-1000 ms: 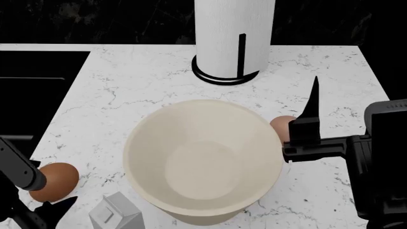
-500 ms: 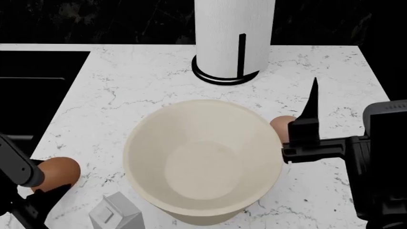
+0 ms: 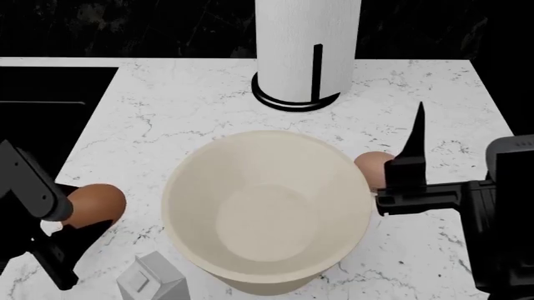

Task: Place the eggs and milk next to the bowl.

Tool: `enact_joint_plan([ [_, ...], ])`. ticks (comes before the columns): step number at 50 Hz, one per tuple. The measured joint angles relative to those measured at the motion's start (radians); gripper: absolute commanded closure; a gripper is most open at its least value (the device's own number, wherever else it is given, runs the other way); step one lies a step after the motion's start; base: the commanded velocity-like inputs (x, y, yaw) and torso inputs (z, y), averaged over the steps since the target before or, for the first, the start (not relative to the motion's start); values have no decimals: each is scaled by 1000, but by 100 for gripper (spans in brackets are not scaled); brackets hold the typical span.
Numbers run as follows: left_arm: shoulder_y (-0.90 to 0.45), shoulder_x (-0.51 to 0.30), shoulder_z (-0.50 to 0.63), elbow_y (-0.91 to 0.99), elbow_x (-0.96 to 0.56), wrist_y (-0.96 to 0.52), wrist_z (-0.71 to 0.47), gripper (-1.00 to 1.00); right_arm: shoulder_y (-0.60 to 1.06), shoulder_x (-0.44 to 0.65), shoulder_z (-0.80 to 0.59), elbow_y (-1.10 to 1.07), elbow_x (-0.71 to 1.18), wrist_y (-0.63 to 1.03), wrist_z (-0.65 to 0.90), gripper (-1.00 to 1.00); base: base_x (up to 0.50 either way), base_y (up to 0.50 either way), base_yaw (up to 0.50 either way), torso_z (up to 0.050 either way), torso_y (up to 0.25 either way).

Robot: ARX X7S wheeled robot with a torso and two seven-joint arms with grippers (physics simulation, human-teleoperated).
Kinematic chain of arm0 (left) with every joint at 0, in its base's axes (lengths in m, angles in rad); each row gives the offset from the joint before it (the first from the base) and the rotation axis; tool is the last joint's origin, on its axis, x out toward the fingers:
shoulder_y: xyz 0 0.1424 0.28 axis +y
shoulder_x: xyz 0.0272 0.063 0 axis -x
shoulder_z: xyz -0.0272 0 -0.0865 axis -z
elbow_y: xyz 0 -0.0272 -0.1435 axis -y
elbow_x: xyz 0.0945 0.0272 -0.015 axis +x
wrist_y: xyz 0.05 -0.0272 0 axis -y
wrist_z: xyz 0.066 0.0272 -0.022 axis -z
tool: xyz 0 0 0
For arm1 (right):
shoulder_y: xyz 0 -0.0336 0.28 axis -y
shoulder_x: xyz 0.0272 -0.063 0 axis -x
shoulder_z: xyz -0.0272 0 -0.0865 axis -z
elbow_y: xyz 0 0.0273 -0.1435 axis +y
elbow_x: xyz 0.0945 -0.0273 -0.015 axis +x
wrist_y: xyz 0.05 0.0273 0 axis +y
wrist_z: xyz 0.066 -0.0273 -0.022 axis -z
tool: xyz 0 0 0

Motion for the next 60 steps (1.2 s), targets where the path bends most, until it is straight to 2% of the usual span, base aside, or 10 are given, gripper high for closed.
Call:
enact_joint_plan([
  [28, -83, 84, 95, -124, 57, 59, 72, 100, -13, 7, 12, -6, 7, -3, 7, -100, 0, 0, 0, 0, 0],
  [60, -87, 125, 143, -194, 86, 115, 97, 100, -6, 19, 19, -27, 21, 20, 21, -100, 0, 0, 0, 0, 0],
])
